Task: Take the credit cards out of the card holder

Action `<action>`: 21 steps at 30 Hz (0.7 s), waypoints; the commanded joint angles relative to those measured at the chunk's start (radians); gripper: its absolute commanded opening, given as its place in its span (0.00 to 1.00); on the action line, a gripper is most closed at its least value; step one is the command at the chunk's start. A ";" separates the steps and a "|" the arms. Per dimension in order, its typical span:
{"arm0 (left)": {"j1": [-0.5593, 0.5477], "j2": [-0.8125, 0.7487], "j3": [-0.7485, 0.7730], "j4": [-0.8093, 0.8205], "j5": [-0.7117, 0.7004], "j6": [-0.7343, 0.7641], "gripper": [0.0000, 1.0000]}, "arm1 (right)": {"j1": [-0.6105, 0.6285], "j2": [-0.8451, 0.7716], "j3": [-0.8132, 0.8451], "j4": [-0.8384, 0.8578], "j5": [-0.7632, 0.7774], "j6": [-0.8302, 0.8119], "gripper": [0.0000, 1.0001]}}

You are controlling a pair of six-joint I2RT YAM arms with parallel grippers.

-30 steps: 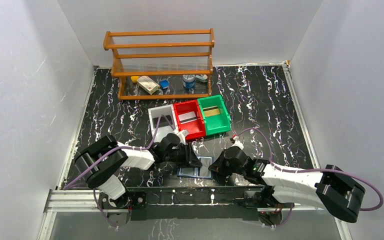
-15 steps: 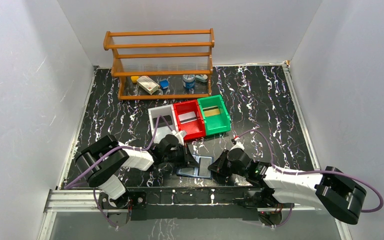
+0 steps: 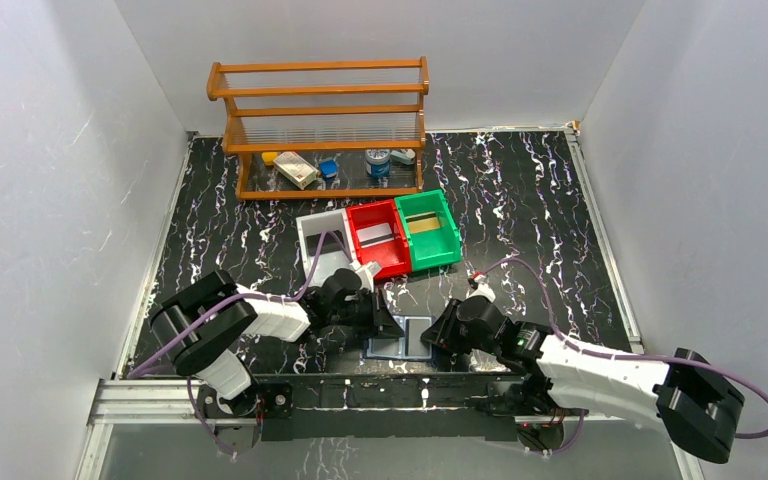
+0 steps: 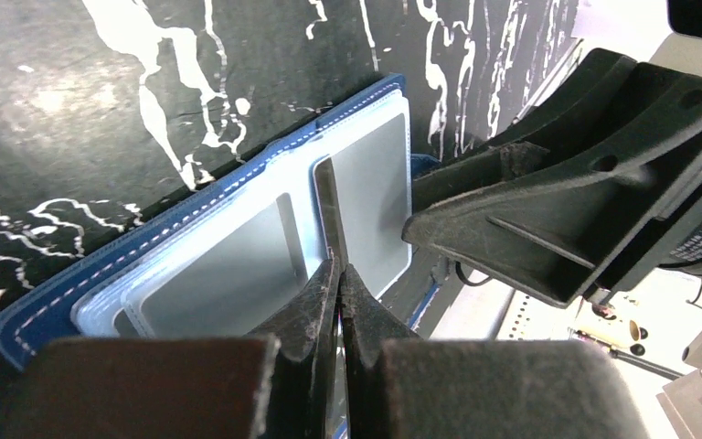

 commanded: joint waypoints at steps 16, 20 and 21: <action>-0.007 -0.044 0.073 -0.083 0.029 0.086 0.02 | 0.006 0.074 0.283 -0.448 0.151 -0.042 0.52; -0.007 -0.047 0.086 -0.109 0.029 0.104 0.03 | 0.005 0.089 0.297 -0.421 0.140 -0.064 0.48; -0.007 -0.045 0.088 -0.114 0.028 0.108 0.03 | 0.006 0.090 0.294 -0.401 0.131 -0.068 0.46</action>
